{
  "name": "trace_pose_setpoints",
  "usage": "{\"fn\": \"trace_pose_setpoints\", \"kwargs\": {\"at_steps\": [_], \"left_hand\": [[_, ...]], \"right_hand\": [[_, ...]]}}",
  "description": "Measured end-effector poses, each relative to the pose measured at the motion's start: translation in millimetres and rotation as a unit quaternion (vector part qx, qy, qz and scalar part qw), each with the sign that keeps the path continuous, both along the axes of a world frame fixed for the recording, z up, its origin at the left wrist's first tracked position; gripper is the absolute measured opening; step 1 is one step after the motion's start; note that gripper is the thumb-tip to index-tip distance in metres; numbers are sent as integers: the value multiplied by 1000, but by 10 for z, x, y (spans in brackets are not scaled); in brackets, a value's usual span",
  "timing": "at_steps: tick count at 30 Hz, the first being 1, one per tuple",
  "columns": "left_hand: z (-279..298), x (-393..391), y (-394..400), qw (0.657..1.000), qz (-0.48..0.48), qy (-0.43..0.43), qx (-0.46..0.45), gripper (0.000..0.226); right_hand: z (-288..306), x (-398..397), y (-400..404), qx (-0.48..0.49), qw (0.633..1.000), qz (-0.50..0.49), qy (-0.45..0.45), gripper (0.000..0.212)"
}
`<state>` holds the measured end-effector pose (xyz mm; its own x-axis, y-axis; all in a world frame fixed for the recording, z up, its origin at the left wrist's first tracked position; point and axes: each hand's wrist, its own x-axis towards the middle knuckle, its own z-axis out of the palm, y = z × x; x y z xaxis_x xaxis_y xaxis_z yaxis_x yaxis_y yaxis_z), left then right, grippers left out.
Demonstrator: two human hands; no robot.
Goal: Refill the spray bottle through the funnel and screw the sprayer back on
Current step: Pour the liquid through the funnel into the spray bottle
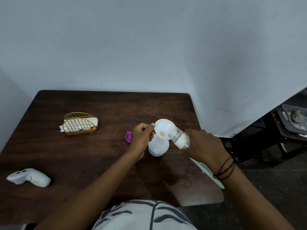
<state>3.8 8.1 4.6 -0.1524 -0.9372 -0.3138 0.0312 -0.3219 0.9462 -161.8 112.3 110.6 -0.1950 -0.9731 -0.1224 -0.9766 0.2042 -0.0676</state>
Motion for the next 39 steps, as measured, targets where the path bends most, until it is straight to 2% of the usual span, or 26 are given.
{"fn": "trace_pose_setpoints", "kwargs": {"at_steps": [39], "left_hand": [[36,-10,28,1000,5,-19,-4,24]], "right_hand": [[94,16,-23,6,999,9,42,45]]}}
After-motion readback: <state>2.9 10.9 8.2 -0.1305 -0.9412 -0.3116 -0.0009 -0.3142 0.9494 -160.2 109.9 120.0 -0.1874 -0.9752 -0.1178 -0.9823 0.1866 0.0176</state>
